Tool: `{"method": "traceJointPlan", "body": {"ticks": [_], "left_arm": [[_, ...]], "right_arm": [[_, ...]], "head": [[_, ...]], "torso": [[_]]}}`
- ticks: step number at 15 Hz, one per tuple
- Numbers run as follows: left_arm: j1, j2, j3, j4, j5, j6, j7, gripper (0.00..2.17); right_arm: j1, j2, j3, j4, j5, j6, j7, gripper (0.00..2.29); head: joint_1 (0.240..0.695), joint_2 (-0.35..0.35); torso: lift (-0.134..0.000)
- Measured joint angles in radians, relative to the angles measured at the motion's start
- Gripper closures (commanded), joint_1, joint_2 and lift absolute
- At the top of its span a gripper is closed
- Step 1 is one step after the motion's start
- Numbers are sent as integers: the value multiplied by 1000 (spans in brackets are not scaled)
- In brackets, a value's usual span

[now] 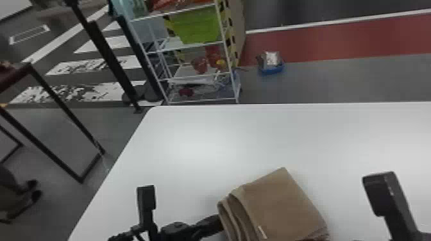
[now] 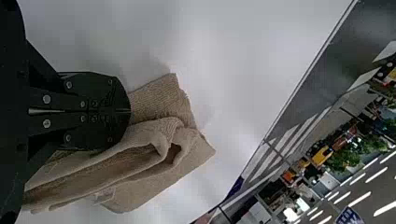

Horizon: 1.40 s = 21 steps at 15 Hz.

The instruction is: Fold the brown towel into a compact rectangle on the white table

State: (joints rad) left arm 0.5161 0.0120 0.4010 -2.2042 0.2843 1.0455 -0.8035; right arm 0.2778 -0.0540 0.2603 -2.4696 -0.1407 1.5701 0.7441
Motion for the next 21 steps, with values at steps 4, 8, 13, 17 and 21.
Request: {"method": "traceJointPlan", "body": {"ticks": [4, 8, 13, 17, 21], "left_arm": [[-32, -2, 71, 19, 5, -73, 16, 1909], [-79, 0, 215, 69, 69, -168, 14, 1909], [-111, 31, 359, 127, 166, -154, -23, 1909], [-116, 50, 373, 136, 176, -119, -28, 1909], [-119, 49, 371, 129, 177, -99, -29, 1909]], "right_arm": [[61, -22, -82, -17, -6, 0, 54, 1713], [76, -29, -121, 13, -4, 0, 53, 1713], [62, -29, -104, 119, 29, 0, 6, 1713], [-8, -22, -96, 232, 27, 0, -30, 1713], [-64, -17, -90, 293, 13, 0, -58, 1713]], "head": [[695, 350], [695, 350], [695, 350], [695, 350], [695, 350]], "torso": [[-124], [-124], [-124], [-124], [-124]]}}
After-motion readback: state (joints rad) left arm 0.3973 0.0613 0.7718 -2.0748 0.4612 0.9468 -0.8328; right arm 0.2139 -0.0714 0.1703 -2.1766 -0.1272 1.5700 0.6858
